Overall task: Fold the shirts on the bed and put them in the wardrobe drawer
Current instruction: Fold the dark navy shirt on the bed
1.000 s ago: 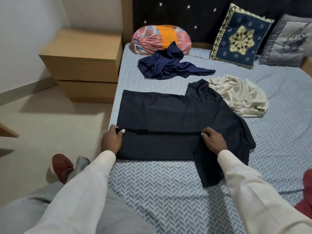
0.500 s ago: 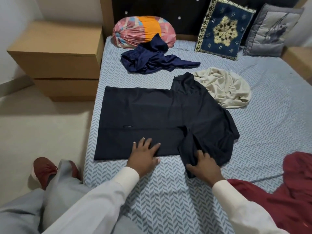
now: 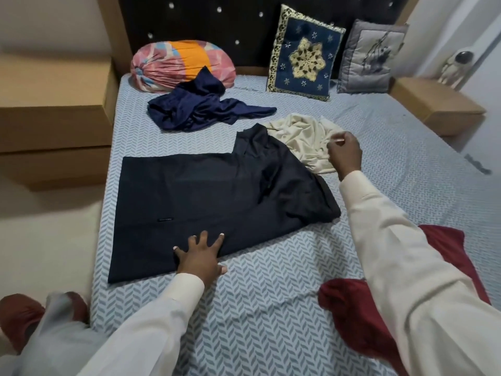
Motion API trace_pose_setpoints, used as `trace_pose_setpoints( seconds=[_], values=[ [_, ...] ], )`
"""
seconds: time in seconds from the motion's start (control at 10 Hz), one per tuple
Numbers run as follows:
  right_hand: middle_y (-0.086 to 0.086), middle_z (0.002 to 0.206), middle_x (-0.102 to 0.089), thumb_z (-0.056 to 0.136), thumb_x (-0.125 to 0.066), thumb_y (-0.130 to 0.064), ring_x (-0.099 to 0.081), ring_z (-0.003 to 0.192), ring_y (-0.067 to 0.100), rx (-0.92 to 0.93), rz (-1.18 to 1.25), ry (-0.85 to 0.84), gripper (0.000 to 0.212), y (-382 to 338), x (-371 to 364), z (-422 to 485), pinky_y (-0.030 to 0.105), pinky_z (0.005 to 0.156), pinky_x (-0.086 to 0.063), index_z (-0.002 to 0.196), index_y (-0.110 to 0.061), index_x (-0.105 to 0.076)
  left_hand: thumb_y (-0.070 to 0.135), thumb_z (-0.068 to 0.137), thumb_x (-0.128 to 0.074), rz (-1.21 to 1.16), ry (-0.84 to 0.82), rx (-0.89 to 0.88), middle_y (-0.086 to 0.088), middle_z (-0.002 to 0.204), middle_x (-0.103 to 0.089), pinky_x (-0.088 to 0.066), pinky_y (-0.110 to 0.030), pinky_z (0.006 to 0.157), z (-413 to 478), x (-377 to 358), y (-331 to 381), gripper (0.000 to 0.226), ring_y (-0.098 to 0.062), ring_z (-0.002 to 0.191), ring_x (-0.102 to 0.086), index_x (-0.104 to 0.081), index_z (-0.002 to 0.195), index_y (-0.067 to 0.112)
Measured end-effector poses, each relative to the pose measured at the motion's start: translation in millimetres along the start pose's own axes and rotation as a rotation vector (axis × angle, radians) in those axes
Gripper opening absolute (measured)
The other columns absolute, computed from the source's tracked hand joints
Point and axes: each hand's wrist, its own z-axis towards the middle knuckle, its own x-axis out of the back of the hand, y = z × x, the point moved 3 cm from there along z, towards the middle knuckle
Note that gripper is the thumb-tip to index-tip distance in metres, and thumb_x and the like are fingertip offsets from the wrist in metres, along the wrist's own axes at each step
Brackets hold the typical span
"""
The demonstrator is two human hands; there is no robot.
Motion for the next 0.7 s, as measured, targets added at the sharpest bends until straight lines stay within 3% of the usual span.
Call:
trace_pose_setpoints(
  seconds=[0.1, 0.2, 0.3, 0.4, 0.5, 0.6, 0.7],
  values=[
    [0.018, 0.084, -0.07, 0.057, -0.063, -0.032, -0.063, 0.07, 0.026, -0.158, -0.249, -0.305, 0.03, 70, -5, -15, 0.041, 0.07, -0.054, 0.079, -0.012, -0.067, 0.059, 0.088, -0.054, 0.006, 0.004, 0.002, -0.005, 0.158, -0.001, -0.016, -0.07, 0.109, -1, 0, 1, 0.086, -0.035, 0.143, -0.006, 0.001, 0.152, 0.043],
    [0.016, 0.068, -0.061, 0.06, -0.076, -0.027, -0.053, 0.055, 0.024, -0.3, -0.365, -0.504, 0.025, 127, -7, -52, 0.029, 0.053, -0.043, 0.074, -0.011, -0.064, 0.059, 0.089, -0.053, 0.009, 0.008, -0.004, -0.005, 0.158, -0.001, -0.015, -0.071, 0.108, -1, 0, 2, 0.085, -0.035, 0.142, -0.006, 0.002, 0.152, 0.043],
    [0.005, 0.07, -0.058, 0.075, -0.082, -0.017, -0.053, 0.061, 0.018, -0.322, -0.246, -0.48, 0.021, 142, -7, -80, 0.025, 0.055, -0.041, 0.083, -0.017, -0.063, 0.059, 0.089, -0.053, 0.001, 0.0, -0.002, -0.005, 0.158, -0.001, -0.015, -0.07, 0.109, -1, -1, 1, 0.085, -0.035, 0.142, -0.006, 0.002, 0.152, 0.044],
    [0.013, 0.076, -0.063, 0.077, -0.077, -0.01, -0.057, 0.063, 0.023, -0.26, -0.209, -0.325, 0.012, 153, 1, -79, 0.028, 0.063, -0.044, 0.077, -0.014, -0.066, 0.059, 0.088, -0.054, 0.001, 0.002, 0.002, -0.004, 0.157, -0.002, -0.015, -0.07, 0.109, 0, -1, 0, 0.085, -0.034, 0.142, -0.006, 0.001, 0.152, 0.044],
    [0.012, 0.078, -0.066, 0.076, -0.073, -0.008, -0.064, 0.076, 0.03, -0.359, -0.229, -0.211, 0.003, 169, 21, -76, 0.039, 0.077, -0.053, 0.079, -0.01, -0.072, 0.06, 0.089, -0.053, 0.007, 0.004, 0.001, -0.004, 0.157, -0.002, -0.015, -0.07, 0.108, -1, -1, 1, 0.085, -0.034, 0.142, -0.006, 0.001, 0.152, 0.044],
    [0.018, 0.102, -0.066, 0.082, -0.059, -0.013, -0.065, 0.089, 0.034, -0.384, -0.386, -0.127, 0.012, 164, 27, -86, 0.037, 0.081, -0.052, 0.087, -0.01, -0.07, 0.061, 0.089, -0.052, 0.019, 0.01, -0.008, -0.004, 0.158, -0.002, -0.016, -0.069, 0.108, -2, -1, 0, 0.085, -0.034, 0.142, -0.007, 0.001, 0.152, 0.043],
    [0.018, 0.116, -0.054, 0.077, -0.059, -0.013, -0.059, 0.103, 0.038, -0.237, -0.405, -0.057, 0.024, 128, 7, -110, 0.04, 0.088, -0.047, 0.101, -0.015, -0.063, 0.066, 0.088, -0.046, 0.043, 0.038, -0.033, -0.002, 0.16, -0.004, -0.019, -0.066, 0.109, -6, -3, -4, 0.083, -0.031, 0.144, -0.007, 0.001, 0.152, 0.043]
  ],
)
